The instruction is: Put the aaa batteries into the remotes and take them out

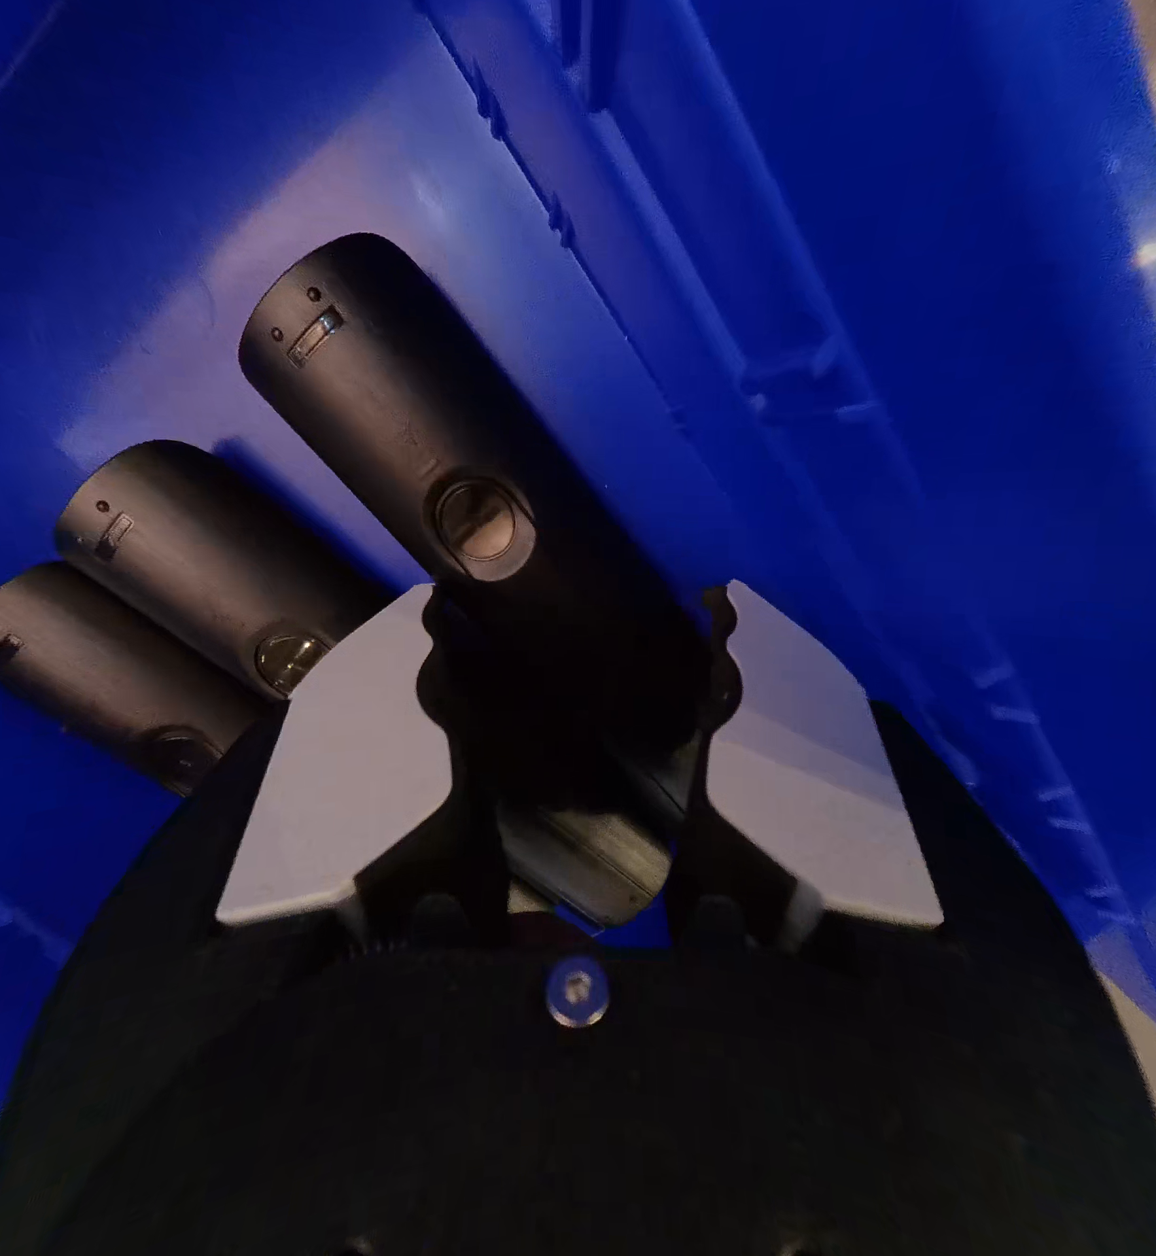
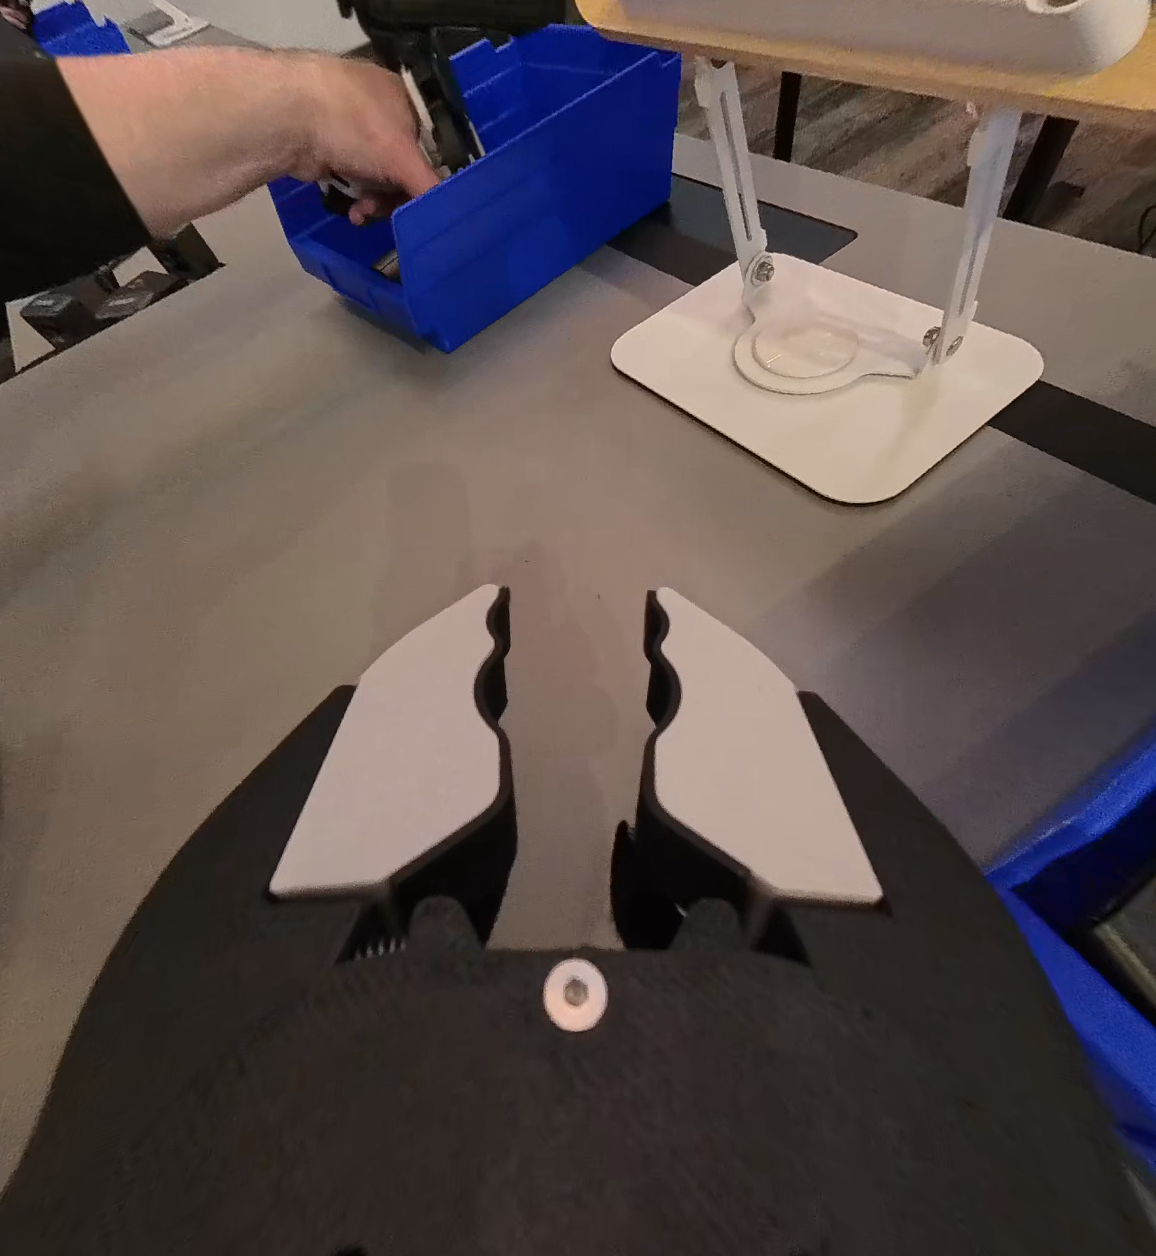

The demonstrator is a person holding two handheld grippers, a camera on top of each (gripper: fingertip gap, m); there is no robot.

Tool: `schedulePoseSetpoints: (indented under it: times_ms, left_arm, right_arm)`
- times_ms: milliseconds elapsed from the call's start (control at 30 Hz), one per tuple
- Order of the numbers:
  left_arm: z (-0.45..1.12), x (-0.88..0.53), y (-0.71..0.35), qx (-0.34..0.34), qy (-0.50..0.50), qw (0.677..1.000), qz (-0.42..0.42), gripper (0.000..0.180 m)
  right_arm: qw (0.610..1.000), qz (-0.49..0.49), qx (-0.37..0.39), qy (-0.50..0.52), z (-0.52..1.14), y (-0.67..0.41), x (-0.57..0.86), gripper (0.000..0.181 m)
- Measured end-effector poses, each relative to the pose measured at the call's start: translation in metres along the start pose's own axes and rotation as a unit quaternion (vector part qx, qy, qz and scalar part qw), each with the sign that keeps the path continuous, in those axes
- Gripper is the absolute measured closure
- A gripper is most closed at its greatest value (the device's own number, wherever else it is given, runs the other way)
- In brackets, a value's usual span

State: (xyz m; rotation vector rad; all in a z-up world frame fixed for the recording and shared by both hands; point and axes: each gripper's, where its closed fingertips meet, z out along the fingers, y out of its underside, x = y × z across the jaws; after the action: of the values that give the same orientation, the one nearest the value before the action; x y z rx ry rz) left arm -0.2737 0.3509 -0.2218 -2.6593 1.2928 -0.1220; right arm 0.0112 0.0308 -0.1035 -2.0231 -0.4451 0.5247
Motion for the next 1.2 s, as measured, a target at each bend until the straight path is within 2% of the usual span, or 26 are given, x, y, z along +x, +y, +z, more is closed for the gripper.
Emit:
schedulePoseSetpoints:
  times_ms: [67, 367, 667, 767, 933, 1067, 1200]
  left_arm:
    - [0.000, -0.003, -0.002, 0.007, 0.000, 1.000, -0.001, 0.115]
    - [-0.007, -0.009, -0.006, 0.110, -0.037, 0.993, 0.013, 0.126]
    - [-0.028, -0.012, -0.001, 0.162, -0.070, 0.983, 0.053, 0.128]
    - [-0.042, -0.015, -0.002, 0.202, -0.085, 0.974, 0.052, 0.128]
    - [-0.107, -0.005, -0.004, 0.323, -0.113, 0.937, 0.062, 0.130]
    - [-0.176, 0.049, 0.004, 0.417, -0.111, 0.895, 0.115, 0.130]
    - [-0.212, 0.132, 0.018, 0.460, -0.101, 0.862, 0.188, 0.130]
  right_arm:
    - [1.000, 0.000, 0.008, -0.008, 0.000, 0.000, -0.002, 0.143]
    - [1.000, 0.001, 0.017, -0.018, 0.001, 0.005, 0.000, 0.144]
    - [1.000, 0.005, 0.004, -0.027, 0.016, 0.010, -0.003, 0.144]
    - [0.999, -0.001, 0.016, -0.035, 0.018, 0.005, -0.008, 0.144]
    - [0.992, 0.025, 0.076, -0.095, 0.022, -0.031, -0.037, 0.133]
    - [0.974, 0.047, 0.133, -0.175, 0.045, -0.081, -0.079, 0.123]
    - [0.963, 0.031, 0.167, -0.210, 0.084, -0.126, -0.116, 0.115]
